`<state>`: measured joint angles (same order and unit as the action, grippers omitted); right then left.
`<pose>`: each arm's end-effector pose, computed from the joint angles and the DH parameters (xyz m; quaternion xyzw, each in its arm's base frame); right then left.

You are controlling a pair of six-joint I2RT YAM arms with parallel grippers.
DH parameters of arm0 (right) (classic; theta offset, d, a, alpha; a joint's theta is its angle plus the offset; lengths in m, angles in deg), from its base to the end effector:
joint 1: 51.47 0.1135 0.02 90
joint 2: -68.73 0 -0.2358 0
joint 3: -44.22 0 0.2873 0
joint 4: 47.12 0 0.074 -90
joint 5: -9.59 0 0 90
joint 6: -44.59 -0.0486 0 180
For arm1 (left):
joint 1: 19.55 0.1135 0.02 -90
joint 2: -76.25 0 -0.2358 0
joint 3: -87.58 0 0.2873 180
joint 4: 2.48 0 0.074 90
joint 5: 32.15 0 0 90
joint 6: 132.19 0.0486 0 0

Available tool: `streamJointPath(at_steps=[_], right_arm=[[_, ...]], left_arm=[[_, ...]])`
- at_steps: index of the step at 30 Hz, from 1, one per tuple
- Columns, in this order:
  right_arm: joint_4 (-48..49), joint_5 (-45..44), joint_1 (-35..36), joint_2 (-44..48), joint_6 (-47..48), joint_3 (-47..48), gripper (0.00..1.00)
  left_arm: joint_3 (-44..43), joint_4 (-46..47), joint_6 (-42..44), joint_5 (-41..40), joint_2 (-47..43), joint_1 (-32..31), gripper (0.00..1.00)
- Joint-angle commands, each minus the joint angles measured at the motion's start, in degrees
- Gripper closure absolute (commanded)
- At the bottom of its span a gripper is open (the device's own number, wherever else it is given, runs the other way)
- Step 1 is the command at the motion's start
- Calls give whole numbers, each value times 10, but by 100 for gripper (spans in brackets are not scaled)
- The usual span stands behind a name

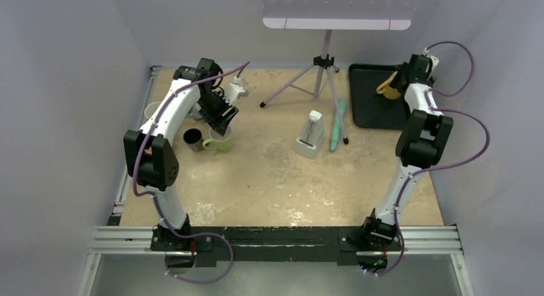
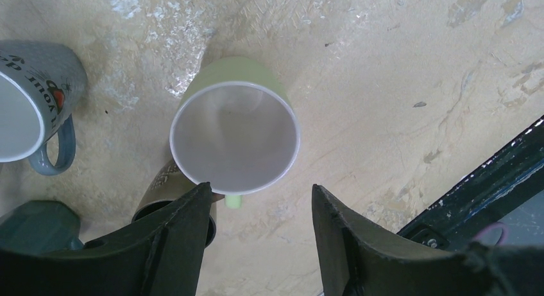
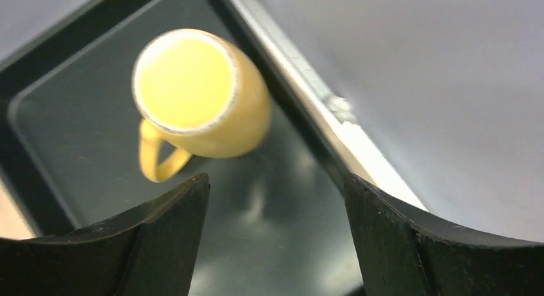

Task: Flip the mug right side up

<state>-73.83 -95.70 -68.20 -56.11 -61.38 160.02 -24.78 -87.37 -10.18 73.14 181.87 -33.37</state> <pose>0.5101 -0.1667 0.1913 0.3065 0.8294 -0.1214 0.4511 0.3792 -0.1065 0.2560 0.3965 0.9027 -0.1145 0.1219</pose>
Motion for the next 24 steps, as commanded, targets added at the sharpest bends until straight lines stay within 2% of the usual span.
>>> streamJointPath(at_steps=[1,6,8,11,16,20,24], right_arm=[[16,-55,-13,61,81,-43,19],[49,-7,5,97,99,-62,21],[71,-6,19,98,84,-58,17],[44,20,23,59,6,-16,10],[-2,-3,27,-5,-121,35,10],[-31,-24,29,-46,-171,70,13],[-47,-27,29,-83,-174,113,16]], left_arm=[[-10,-1,-3,20,-24,4,37],[-14,0,-3,22,-22,4,37],[-18,0,-3,24,-21,4,37],[-19,3,-7,28,-21,4,37],[-14,5,-10,33,-25,4,37],[-11,2,-7,40,-29,4,37],[-11,-2,-1,41,-29,5,37]])
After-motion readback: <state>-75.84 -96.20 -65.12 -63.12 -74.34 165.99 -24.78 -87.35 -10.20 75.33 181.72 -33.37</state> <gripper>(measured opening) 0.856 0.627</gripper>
